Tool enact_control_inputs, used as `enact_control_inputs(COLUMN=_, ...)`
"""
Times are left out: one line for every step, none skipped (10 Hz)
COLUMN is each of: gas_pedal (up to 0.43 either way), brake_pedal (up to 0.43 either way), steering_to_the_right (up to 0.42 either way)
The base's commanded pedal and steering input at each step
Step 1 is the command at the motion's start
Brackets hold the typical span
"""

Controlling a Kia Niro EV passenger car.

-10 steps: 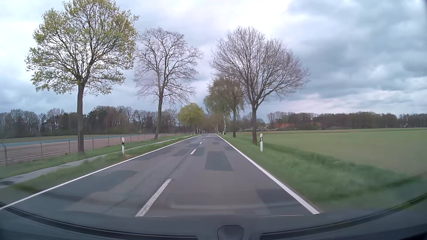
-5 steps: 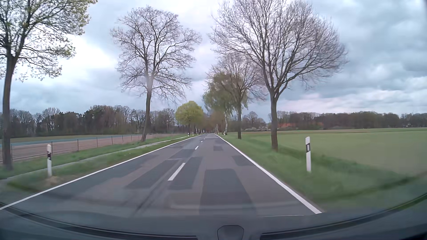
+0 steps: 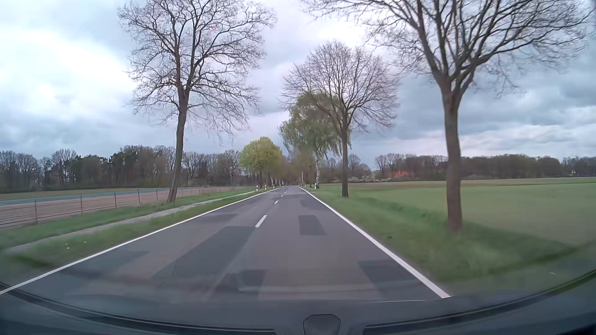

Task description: Follow the waypoints while adhering to traffic rules and regulations

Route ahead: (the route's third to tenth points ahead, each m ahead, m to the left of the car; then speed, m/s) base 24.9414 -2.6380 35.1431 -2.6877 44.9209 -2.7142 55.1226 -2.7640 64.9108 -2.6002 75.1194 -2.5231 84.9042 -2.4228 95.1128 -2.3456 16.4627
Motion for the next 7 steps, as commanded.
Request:
enact_control_inputs(gas_pedal=0.118, brake_pedal=0.0, steering_to_the_right=-0.002)
enact_control_inputs(gas_pedal=0.118, brake_pedal=0.0, steering_to_the_right=-0.002)
enact_control_inputs(gas_pedal=0.118, brake_pedal=0.0, steering_to_the_right=-0.002)
enact_control_inputs(gas_pedal=0.118, brake_pedal=0.0, steering_to_the_right=-0.002)
enact_control_inputs(gas_pedal=0.118, brake_pedal=0.0, steering_to_the_right=-0.002)
enact_control_inputs(gas_pedal=0.118, brake_pedal=0.0, steering_to_the_right=-0.002)
enact_control_inputs(gas_pedal=0.118, brake_pedal=0.0, steering_to_the_right=-0.002)
